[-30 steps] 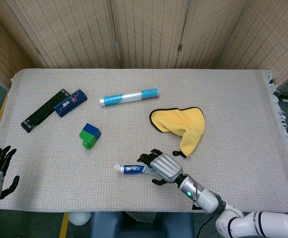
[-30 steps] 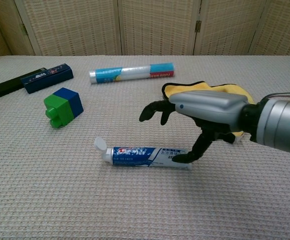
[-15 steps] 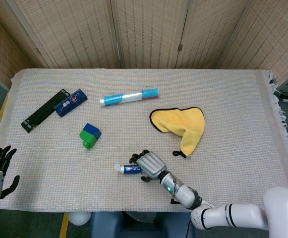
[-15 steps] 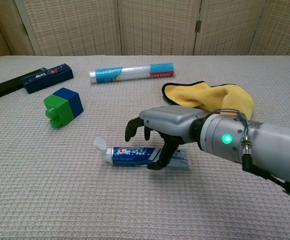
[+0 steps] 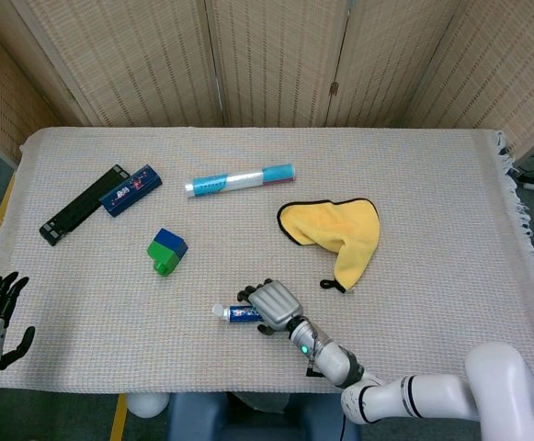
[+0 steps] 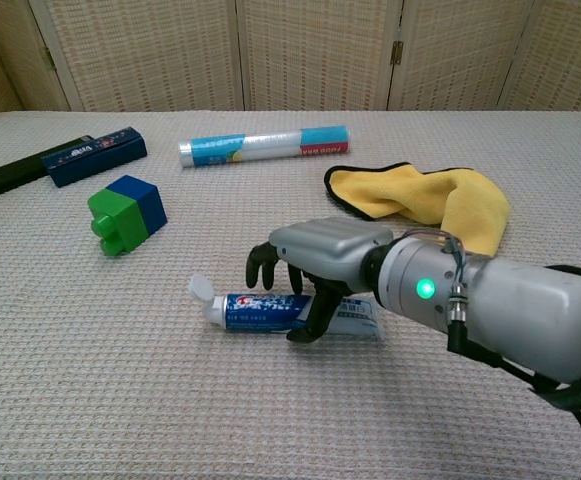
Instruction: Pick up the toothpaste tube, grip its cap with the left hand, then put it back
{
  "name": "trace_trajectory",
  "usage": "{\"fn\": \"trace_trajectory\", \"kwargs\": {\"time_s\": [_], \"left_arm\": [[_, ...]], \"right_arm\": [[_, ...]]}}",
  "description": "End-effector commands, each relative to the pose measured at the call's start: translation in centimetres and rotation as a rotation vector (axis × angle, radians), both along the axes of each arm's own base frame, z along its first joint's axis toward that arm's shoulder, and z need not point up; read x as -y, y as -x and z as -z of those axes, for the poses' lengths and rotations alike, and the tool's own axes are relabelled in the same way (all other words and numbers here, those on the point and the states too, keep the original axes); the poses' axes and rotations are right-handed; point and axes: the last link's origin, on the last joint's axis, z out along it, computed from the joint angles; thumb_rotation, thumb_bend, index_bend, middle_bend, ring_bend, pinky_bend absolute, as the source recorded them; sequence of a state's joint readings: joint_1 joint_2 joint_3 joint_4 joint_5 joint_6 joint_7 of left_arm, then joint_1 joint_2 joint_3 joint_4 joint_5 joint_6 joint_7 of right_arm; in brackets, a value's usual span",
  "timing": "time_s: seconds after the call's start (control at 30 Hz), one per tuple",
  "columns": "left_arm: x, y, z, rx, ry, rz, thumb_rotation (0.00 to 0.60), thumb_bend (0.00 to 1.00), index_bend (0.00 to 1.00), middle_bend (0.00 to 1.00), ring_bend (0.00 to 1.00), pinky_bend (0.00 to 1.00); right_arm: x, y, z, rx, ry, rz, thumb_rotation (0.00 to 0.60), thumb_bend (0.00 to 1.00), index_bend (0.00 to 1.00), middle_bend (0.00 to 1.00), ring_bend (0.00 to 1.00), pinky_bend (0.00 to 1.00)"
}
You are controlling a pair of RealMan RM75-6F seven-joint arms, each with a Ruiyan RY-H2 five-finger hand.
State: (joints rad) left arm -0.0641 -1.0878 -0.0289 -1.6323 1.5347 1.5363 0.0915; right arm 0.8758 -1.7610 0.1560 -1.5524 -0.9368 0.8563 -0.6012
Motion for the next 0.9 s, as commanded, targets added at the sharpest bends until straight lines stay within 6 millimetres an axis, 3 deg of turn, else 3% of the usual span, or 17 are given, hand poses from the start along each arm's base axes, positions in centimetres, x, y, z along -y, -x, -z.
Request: {"fn": "trace_trajectory", "kwargs": {"time_s": [0.03,0.6,0.9], "left_arm": [[0.0,0.0,0.02,0.0,0.001,0.001,0.6,0.46,0.12,0.09,0.07,0.0],[0.37,0.5,-0.03,0.008,-0.003,-0.011,0.6,0.46,0.13,0.09,0.07,0.0],[0.09,0.33,0.03,0.012,-0.002,-0.001,0.6,0.46,0.13,0.09,0.07,0.0]], "right_arm": [[-0.1,-0.13,0.17,0.002,-0.001,0.001,0.6,0.31,0.32,0.33,0.4,0.31],[0.0,-0.15,0.86,-0.02,0.018,0.008,0.6,0.38,0.39,0.38,0.45,0.34],[-0.31,-0.58,1.05,0.001,0.026,-0.008,0.6,0.58,0.52,0.48,0.55,0.49]]}}
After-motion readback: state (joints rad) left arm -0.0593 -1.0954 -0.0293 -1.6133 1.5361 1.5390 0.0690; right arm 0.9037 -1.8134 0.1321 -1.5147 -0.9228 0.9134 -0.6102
